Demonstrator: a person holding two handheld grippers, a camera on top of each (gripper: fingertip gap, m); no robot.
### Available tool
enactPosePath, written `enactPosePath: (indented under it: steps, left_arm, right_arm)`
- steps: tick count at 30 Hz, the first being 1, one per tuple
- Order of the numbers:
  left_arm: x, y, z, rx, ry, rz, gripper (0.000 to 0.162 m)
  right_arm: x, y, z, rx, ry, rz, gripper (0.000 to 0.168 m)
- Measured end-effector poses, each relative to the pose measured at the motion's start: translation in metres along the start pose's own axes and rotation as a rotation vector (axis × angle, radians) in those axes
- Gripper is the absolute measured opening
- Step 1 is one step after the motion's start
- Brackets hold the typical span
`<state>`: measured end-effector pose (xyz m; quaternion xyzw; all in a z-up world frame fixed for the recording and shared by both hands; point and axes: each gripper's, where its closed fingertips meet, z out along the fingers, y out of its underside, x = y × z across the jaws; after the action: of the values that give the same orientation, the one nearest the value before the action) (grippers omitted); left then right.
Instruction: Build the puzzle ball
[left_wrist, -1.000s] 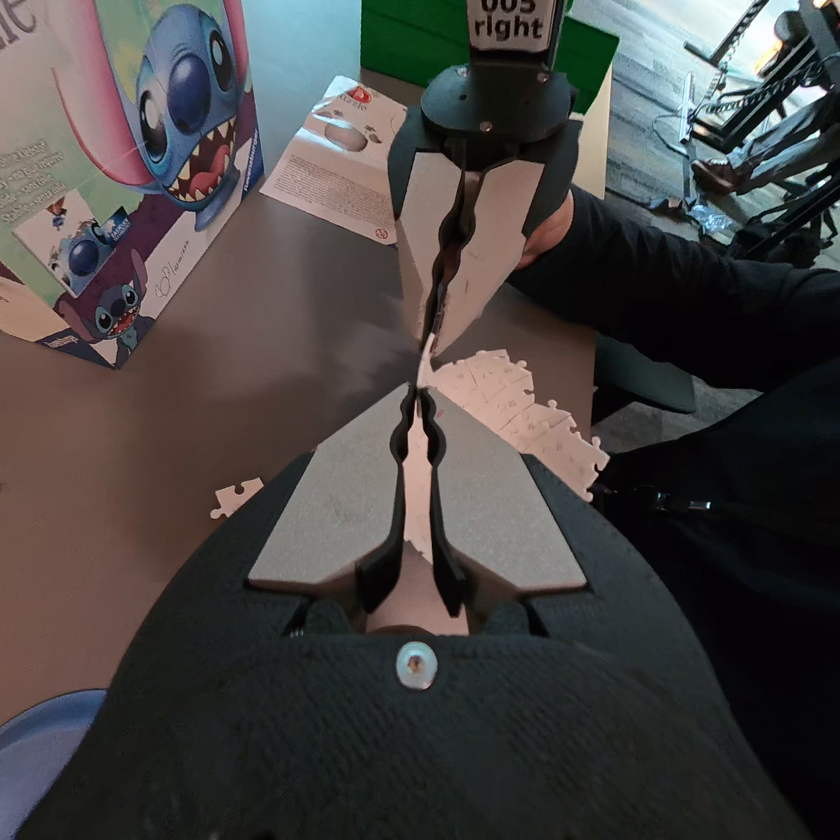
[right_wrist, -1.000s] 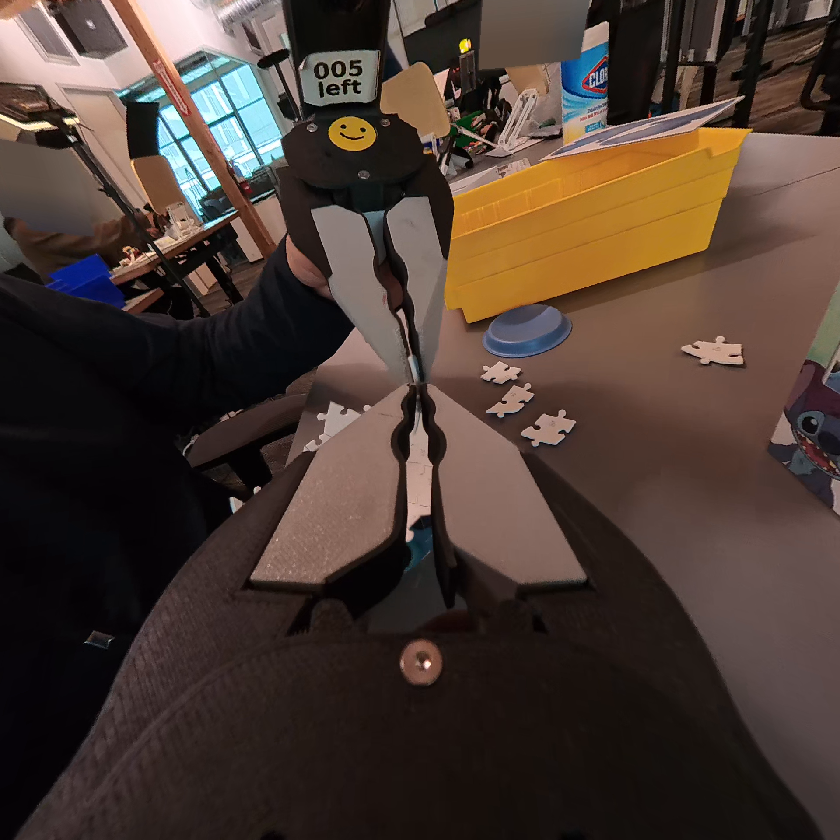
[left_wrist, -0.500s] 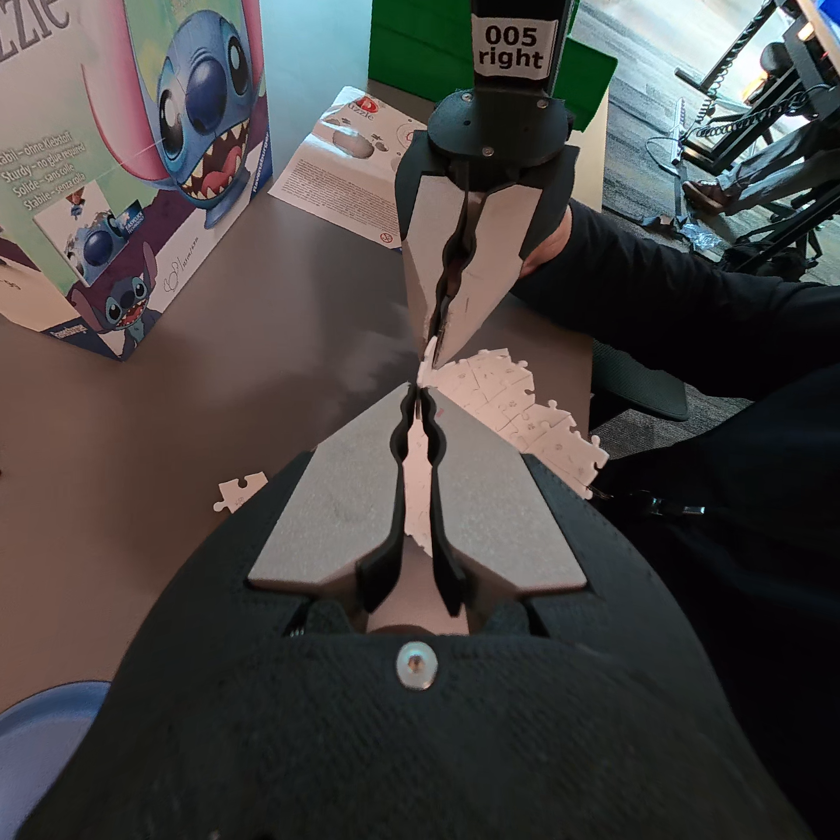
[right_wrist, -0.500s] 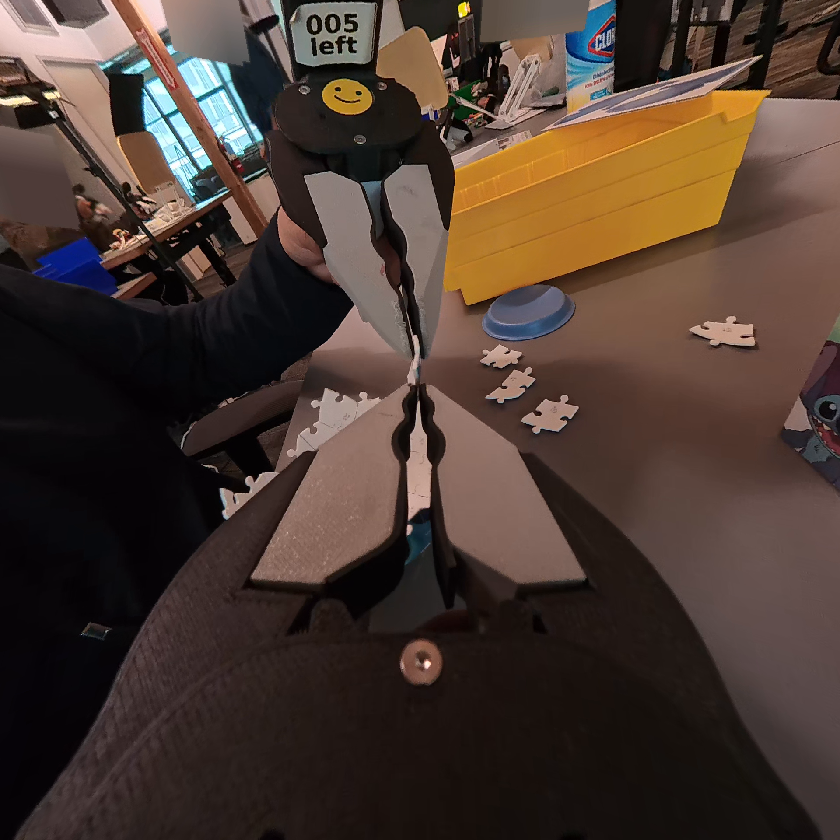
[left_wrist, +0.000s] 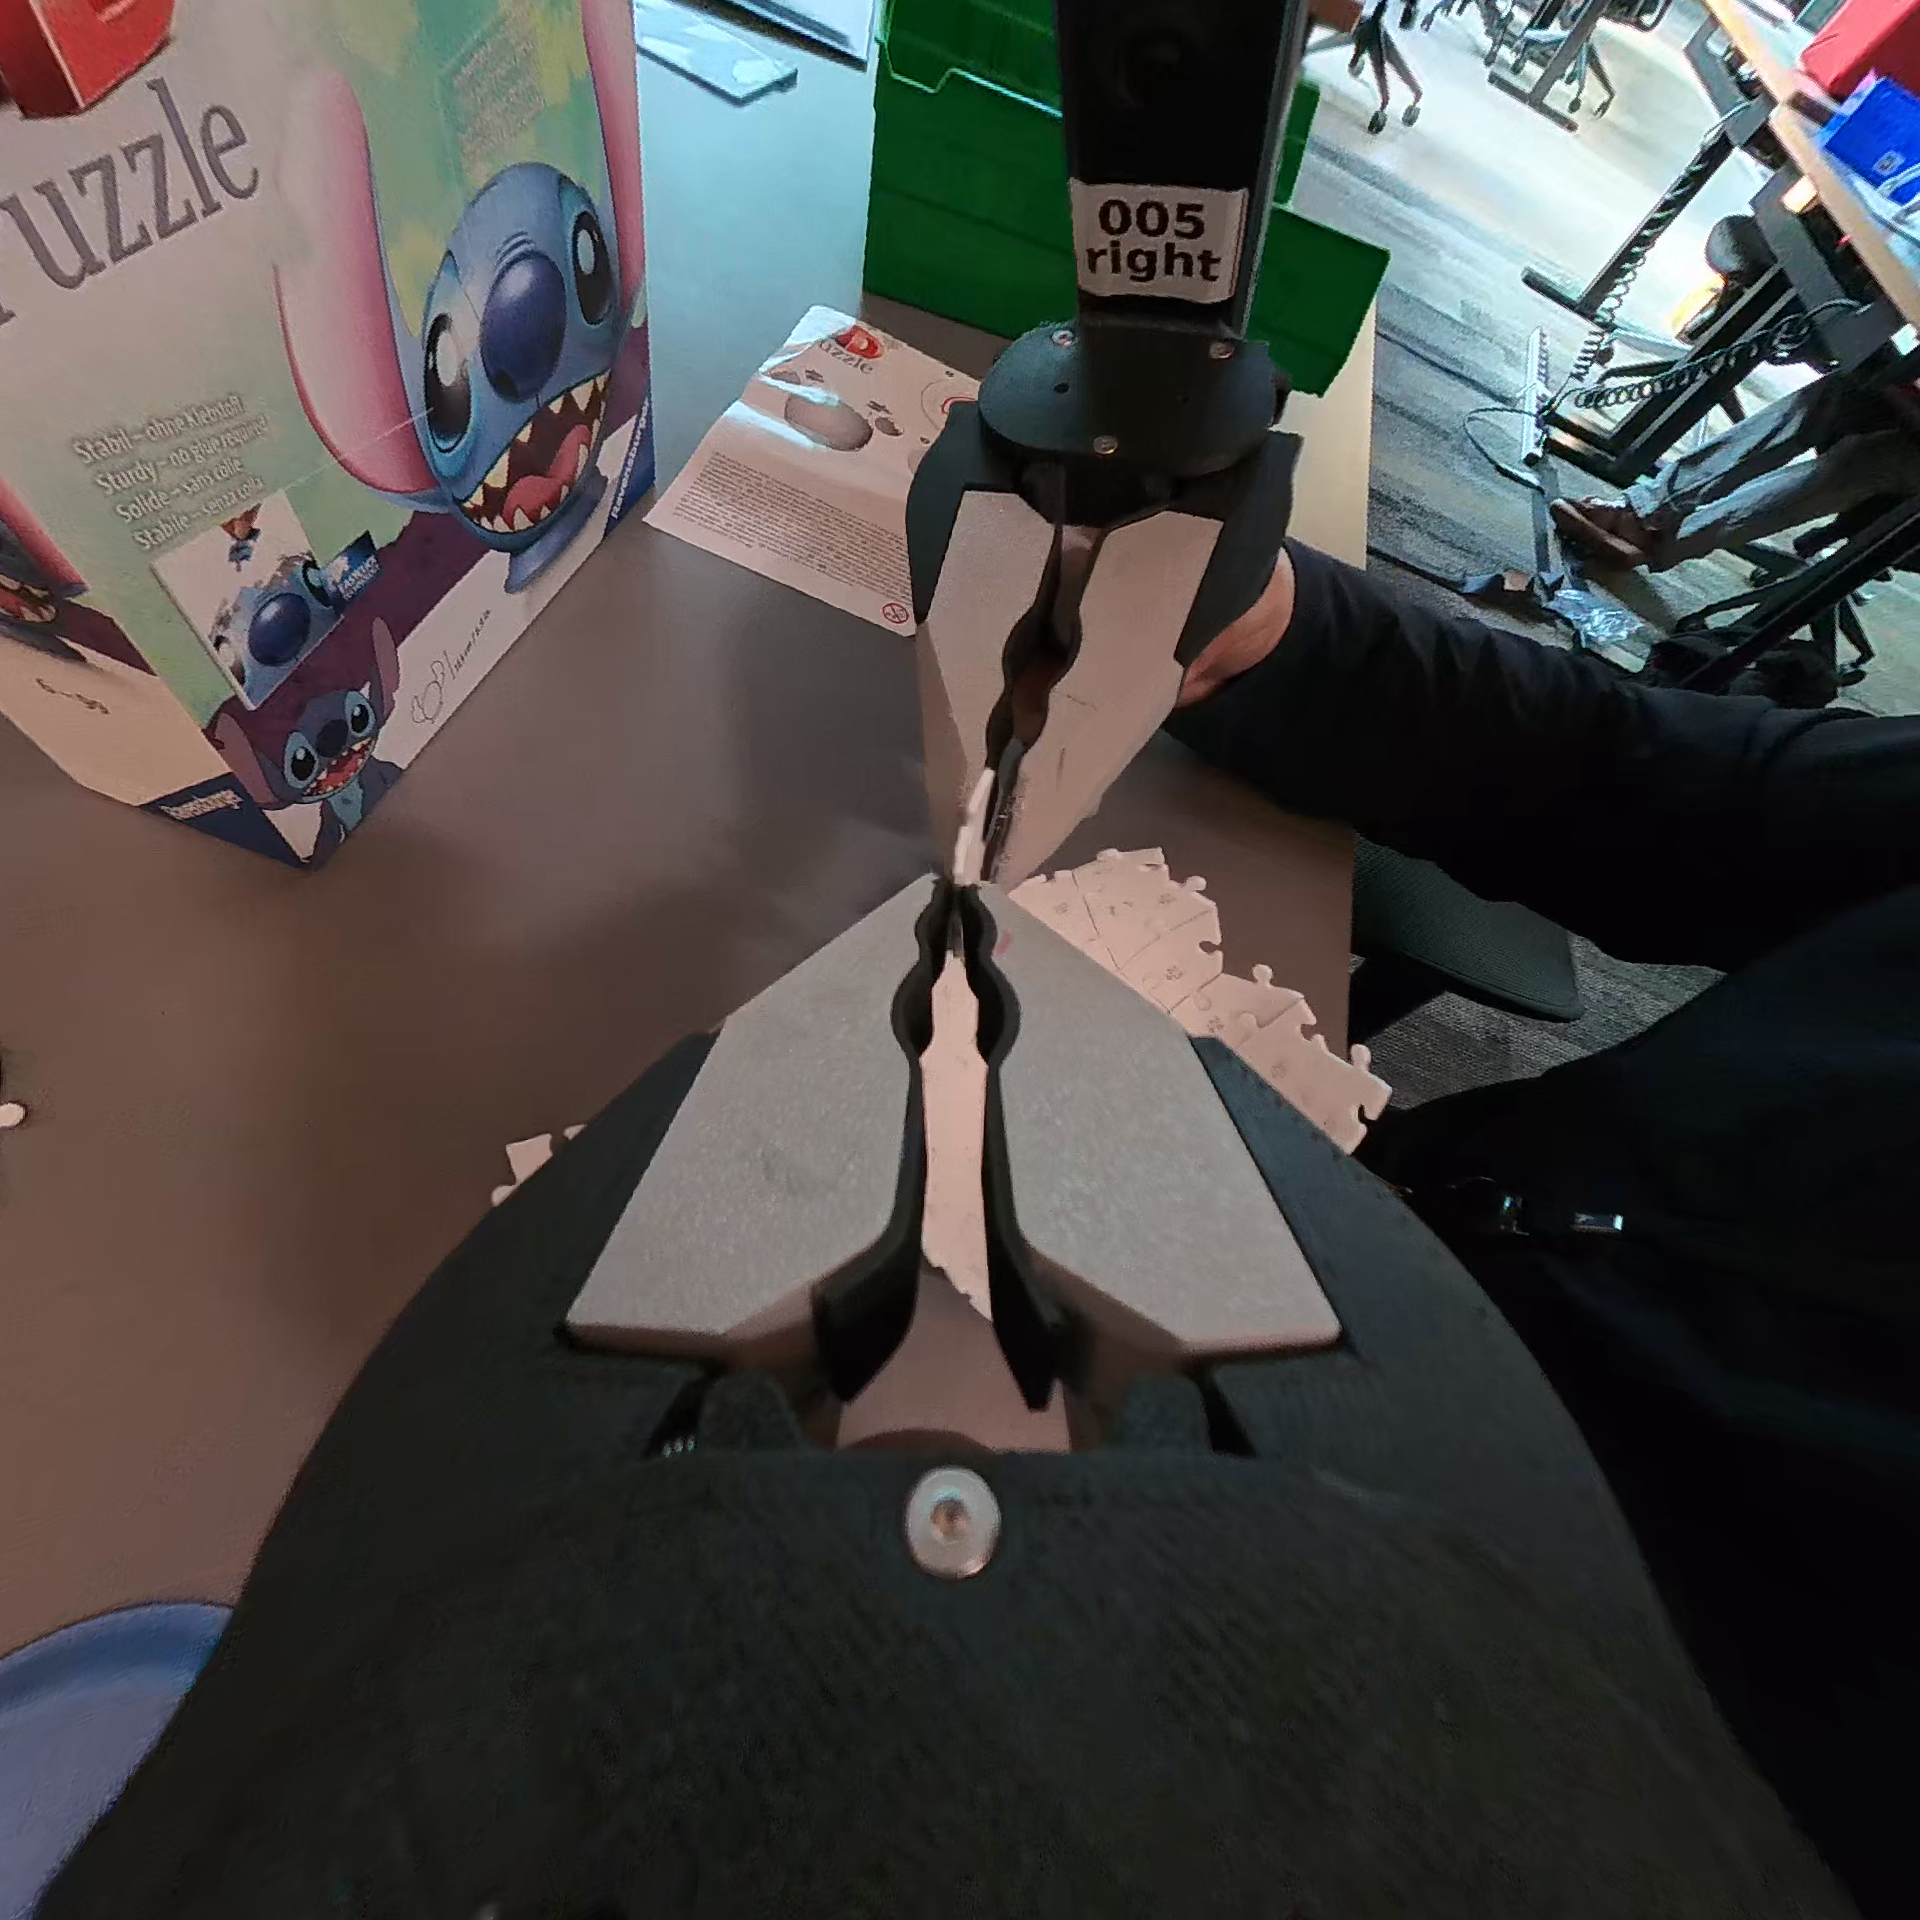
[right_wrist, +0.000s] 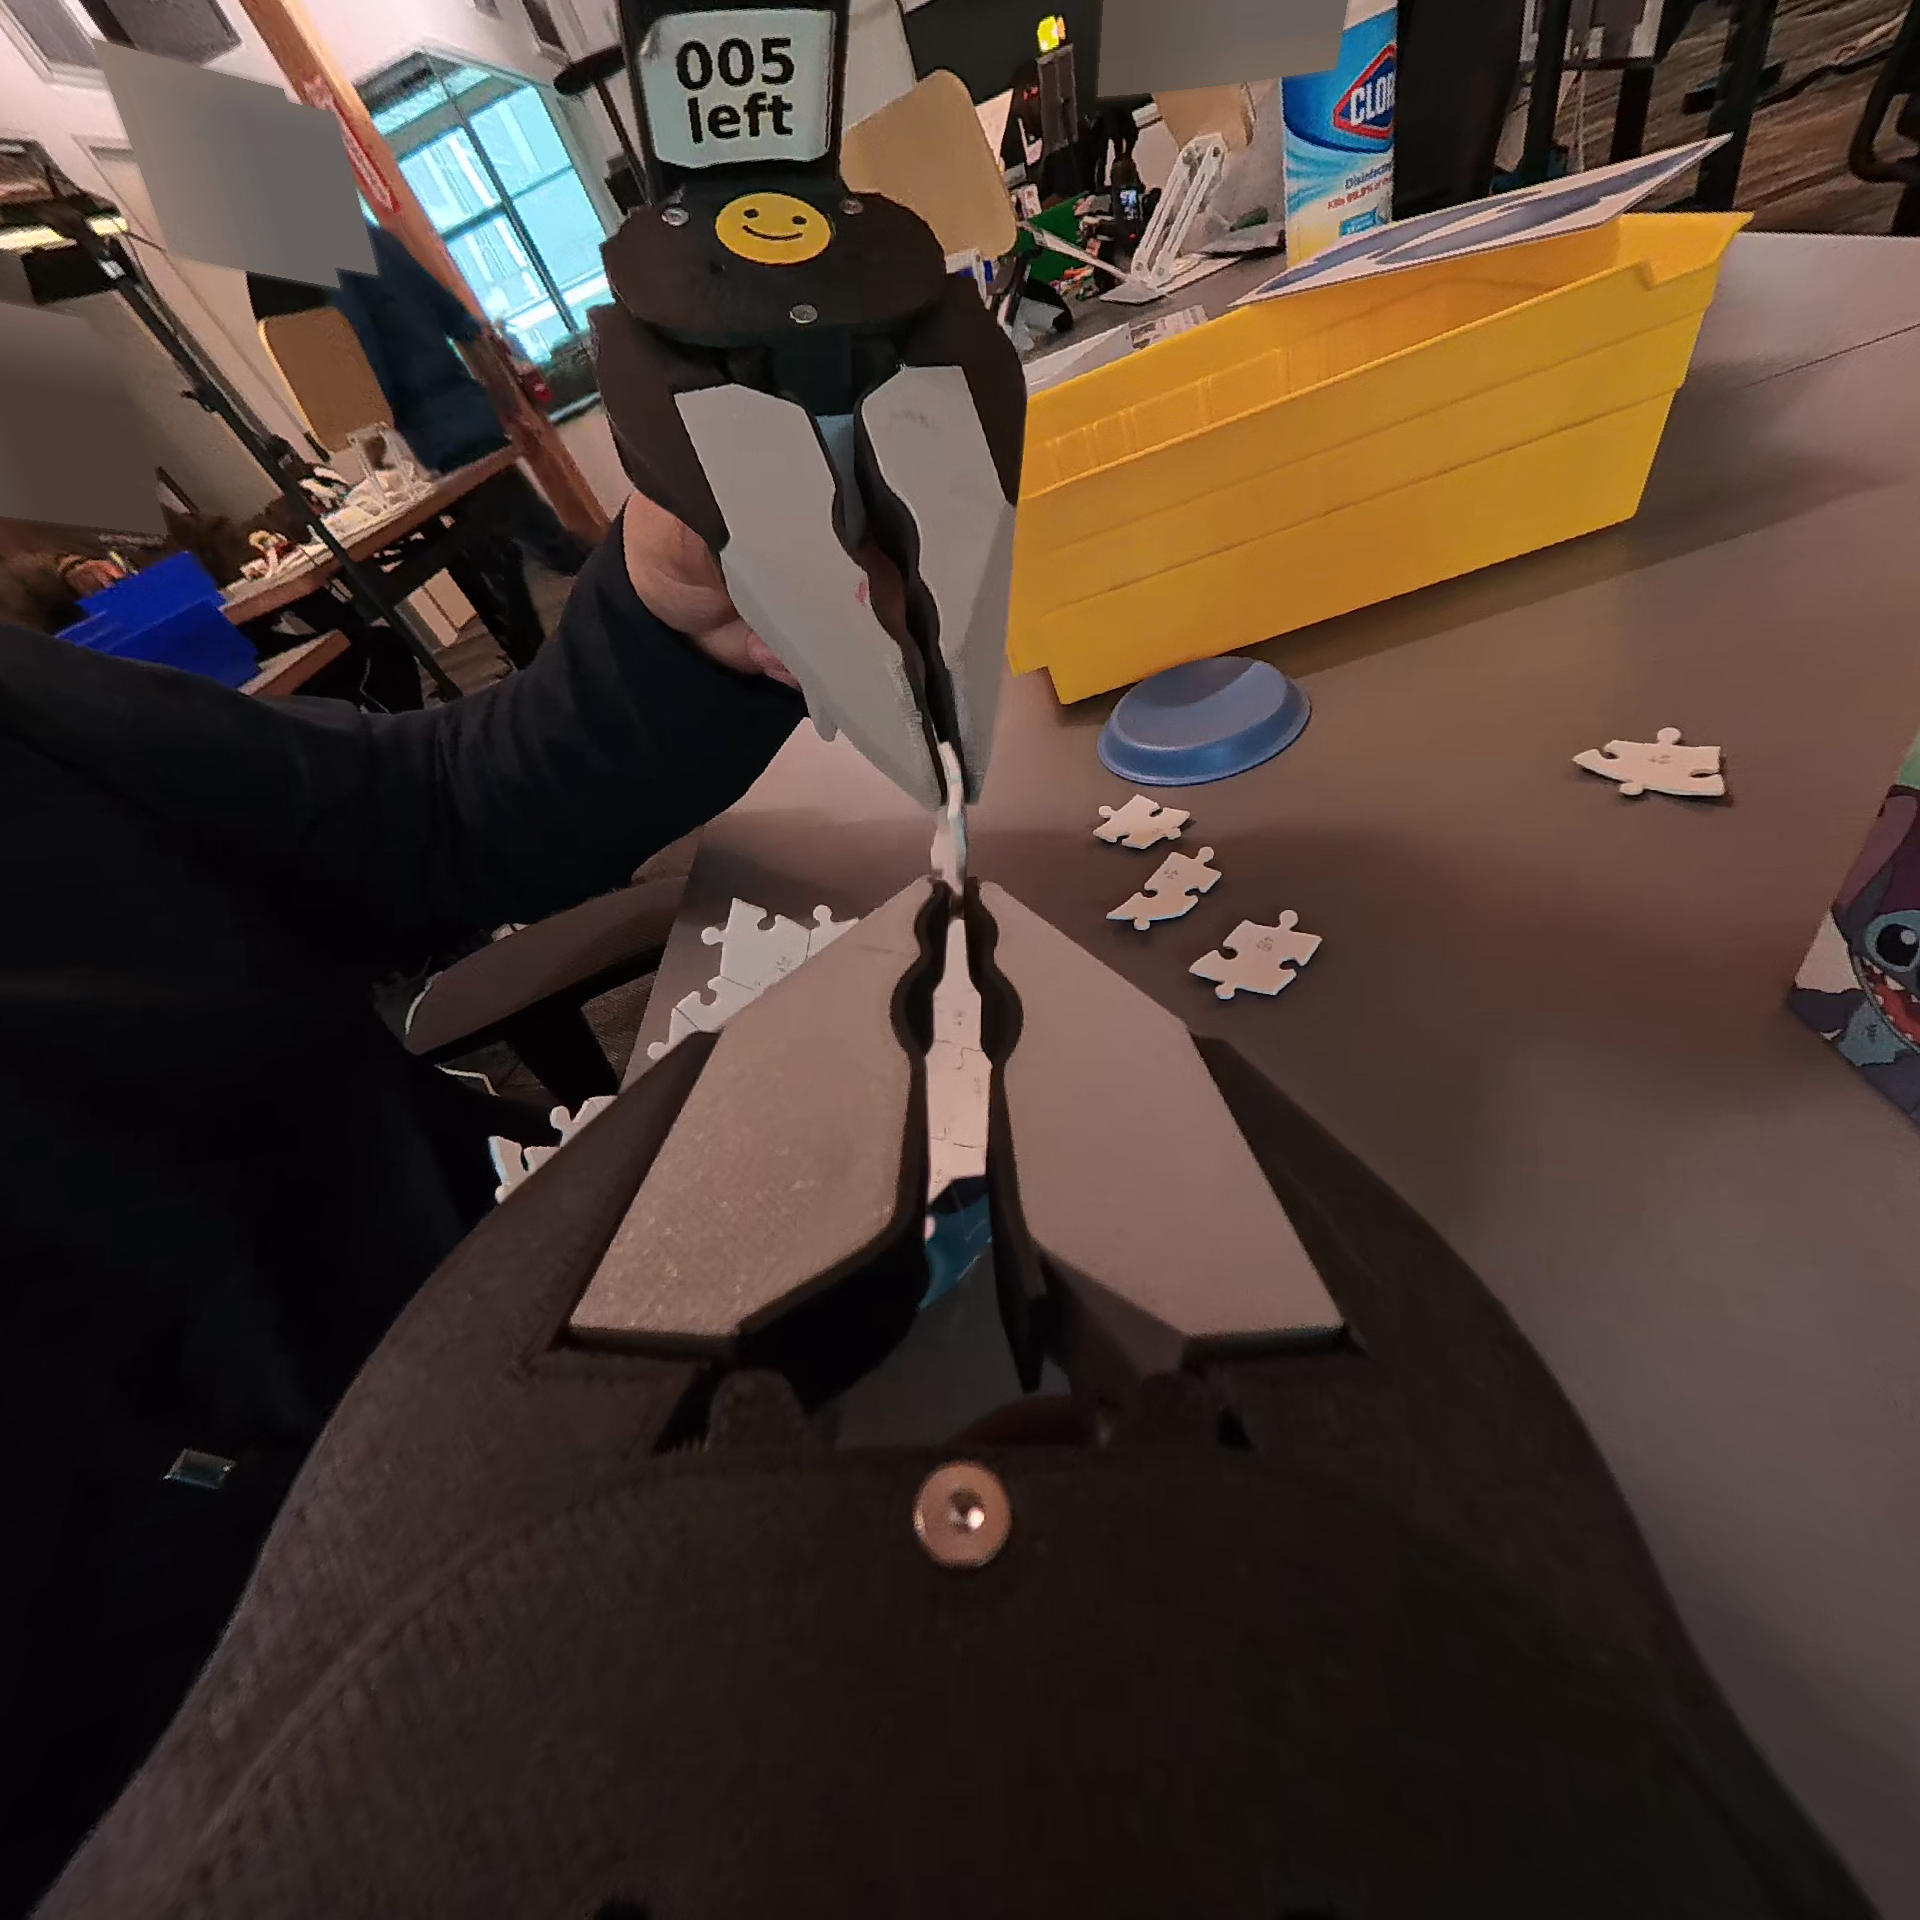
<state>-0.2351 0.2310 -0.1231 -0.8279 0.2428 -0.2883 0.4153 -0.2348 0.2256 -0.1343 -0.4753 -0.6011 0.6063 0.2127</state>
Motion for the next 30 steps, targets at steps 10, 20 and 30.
enactPosePath:
  steps: [10, 20, 30]
  left_arm:
    - [0.002, 0.021, 0.010, -0.074, 0.024, -0.019, 0.000]
    - [-0.002, 0.025, 0.012, -0.090, -0.001, -0.011, 0.000]
    - [-0.009, 0.038, -0.021, -0.085, -0.070, -0.015, 0.020]
  right_arm:
    - [0.001, -0.003, -0.004, 0.011, 0.010, -0.004, 0.000]
    - [0.003, 0.010, 0.007, -0.063, 0.046, -0.061, 0.000]
    - [0.009, 0.015, 0.010, -0.109, 0.089, -0.101, 0.000]
